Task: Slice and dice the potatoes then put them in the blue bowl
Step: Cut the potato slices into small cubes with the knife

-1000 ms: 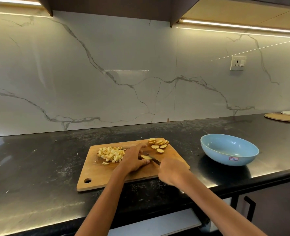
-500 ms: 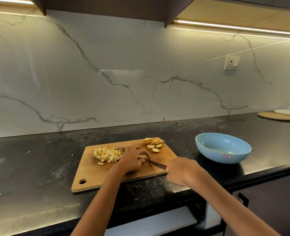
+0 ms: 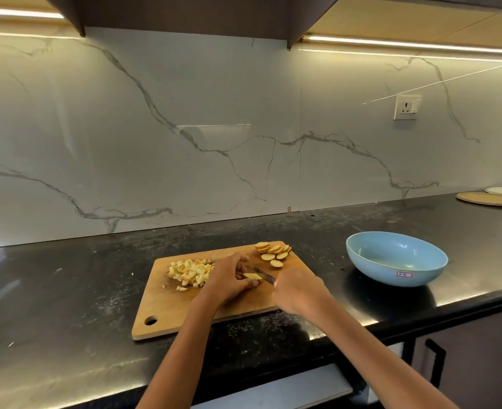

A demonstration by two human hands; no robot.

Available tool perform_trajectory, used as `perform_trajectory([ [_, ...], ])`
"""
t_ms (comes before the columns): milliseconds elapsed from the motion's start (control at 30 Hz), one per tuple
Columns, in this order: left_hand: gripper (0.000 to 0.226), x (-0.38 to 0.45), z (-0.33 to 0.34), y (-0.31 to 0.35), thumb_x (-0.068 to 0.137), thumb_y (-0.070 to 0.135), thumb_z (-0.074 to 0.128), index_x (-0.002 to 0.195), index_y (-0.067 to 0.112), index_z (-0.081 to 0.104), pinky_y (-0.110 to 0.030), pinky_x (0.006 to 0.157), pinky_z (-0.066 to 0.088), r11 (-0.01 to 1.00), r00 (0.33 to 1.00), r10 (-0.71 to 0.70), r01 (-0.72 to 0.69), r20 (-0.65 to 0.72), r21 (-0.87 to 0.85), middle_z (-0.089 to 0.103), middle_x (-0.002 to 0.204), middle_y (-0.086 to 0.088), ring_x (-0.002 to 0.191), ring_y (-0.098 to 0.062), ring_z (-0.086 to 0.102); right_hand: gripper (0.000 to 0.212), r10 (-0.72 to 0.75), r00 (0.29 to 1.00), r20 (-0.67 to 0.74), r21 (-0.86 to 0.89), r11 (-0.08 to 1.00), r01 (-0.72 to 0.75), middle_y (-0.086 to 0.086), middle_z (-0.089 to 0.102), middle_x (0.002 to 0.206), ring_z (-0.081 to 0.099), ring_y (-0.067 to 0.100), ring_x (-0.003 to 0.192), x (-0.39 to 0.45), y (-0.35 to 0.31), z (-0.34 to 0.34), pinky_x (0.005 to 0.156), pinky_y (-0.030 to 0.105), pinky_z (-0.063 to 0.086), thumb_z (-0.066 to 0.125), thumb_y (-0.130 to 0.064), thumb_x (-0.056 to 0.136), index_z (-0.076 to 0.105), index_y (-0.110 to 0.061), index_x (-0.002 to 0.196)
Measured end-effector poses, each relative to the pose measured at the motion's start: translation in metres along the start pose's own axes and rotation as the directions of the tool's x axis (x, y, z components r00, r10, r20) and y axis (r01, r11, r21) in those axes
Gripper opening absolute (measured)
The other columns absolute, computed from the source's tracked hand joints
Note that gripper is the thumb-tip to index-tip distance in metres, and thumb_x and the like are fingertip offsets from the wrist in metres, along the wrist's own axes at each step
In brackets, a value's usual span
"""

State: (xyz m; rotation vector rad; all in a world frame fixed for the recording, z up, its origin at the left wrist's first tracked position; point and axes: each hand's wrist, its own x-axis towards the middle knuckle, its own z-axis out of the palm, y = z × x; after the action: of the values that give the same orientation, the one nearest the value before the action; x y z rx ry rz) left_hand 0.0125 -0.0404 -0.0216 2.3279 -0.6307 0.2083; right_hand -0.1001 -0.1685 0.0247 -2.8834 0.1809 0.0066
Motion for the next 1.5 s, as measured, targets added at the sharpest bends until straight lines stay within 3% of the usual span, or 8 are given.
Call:
perform_trajectory([
  [267,0.051,-0.001,0.0,0.001,0.076,0.023,0.076,0.121,0.013,0.053,-0.021,0.084,0.051,1.0,1.0,0.007,-0.007,-0.017,-0.017,0.061,0.104,-0.001,0.093,-0.011,0.058,0.03,0.008,0.998,0.062,-0.004,1.0,-0.007,0.011,0.058,0.104,0.057,0.024,0.1,0.008,-0.003,0.001,0.078,0.03,0.042,0.038,-0.019,0.095,0.059,-0.004,0.11],
  [467,0.047,0.0,0.001,0.002,0.075,0.022,0.076,0.115,0.014,0.054,-0.028,0.087,0.052,1.0,1.0,0.011,-0.011,-0.024,-0.001,0.063,0.103,-0.002,0.091,-0.012,0.059,0.021,0.019,0.986,0.167,0.05,0.998,-0.028,0.006,0.046,0.077,0.044,0.016,0.064,0.018,-0.01,-0.005,0.054,0.024,0.036,0.035,-0.02,0.097,0.05,-0.005,0.093],
  [600,0.046,-0.001,-0.002,0.005,0.076,0.021,0.075,0.117,0.016,0.054,-0.028,0.088,0.051,1.0,1.0,0.023,-0.023,-0.001,0.012,0.063,0.103,0.0,0.093,-0.012,0.059,0.034,0.011,0.988,0.152,0.045,0.999,-0.018,0.016,0.056,0.116,0.055,0.025,0.092,0.021,-0.014,0.004,0.07,0.03,0.039,0.038,-0.019,0.096,0.051,-0.001,0.122],
  [700,0.043,-0.003,-0.002,0.009,0.083,0.02,0.068,0.122,0.02,0.052,-0.029,0.094,0.047,0.998,0.997,0.04,-0.043,0.059,0.053,0.06,0.115,-0.004,0.103,-0.014,0.056,0.031,0.007,0.989,0.148,0.03,0.999,-0.011,0.014,0.056,0.104,0.049,0.021,0.088,0.017,-0.006,0.013,0.073,0.03,0.038,0.041,-0.017,0.094,0.056,-0.003,0.116],
  [833,0.03,-0.004,-0.003,0.012,0.089,0.02,0.06,0.118,0.021,0.056,-0.03,0.098,0.042,0.982,0.989,0.089,-0.107,0.12,0.158,0.053,0.122,-0.001,0.112,-0.016,0.05,0.029,0.009,0.99,0.137,0.032,0.999,-0.014,0.01,0.06,0.113,0.056,0.024,0.097,0.011,0.0,0.015,0.075,0.029,0.04,0.042,-0.016,0.093,0.058,-0.006,0.114],
  [933,0.023,-0.004,-0.004,0.014,0.09,0.021,0.059,0.113,0.021,0.06,-0.028,0.096,0.04,0.976,0.987,0.091,-0.115,0.131,0.185,0.053,0.121,0.001,0.112,-0.015,0.049,0.027,0.001,0.991,0.136,0.02,1.0,-0.004,0.009,0.061,0.111,0.053,0.02,0.09,0.01,0.0,0.013,0.075,0.029,0.041,0.042,-0.017,0.094,0.057,-0.007,0.114],
  [1167,0.024,-0.002,-0.003,0.012,0.089,0.022,0.06,0.113,0.021,0.061,-0.024,0.092,0.041,0.978,0.987,0.1,-0.121,0.123,0.171,0.057,0.119,0.0,0.107,-0.012,0.051,0.016,-0.011,0.98,0.197,-0.067,0.997,0.024,0.0,0.048,0.077,0.051,0.018,0.085,-0.013,0.02,0.001,0.073,0.028,0.04,0.041,-0.018,0.094,0.055,-0.011,0.095],
  [1500,0.035,-0.003,-0.004,0.004,0.085,0.019,0.065,0.119,0.016,0.057,-0.025,0.092,0.047,0.999,0.999,0.028,-0.029,0.029,0.034,0.06,0.115,-0.004,0.104,-0.014,0.056,0.027,-0.007,0.999,0.038,-0.03,1.0,0.009,0.001,0.051,0.08,0.056,0.02,0.086,-0.007,0.009,-0.007,0.072,0.03,0.041,0.037,-0.019,0.095,0.06,-0.009,0.107],
])
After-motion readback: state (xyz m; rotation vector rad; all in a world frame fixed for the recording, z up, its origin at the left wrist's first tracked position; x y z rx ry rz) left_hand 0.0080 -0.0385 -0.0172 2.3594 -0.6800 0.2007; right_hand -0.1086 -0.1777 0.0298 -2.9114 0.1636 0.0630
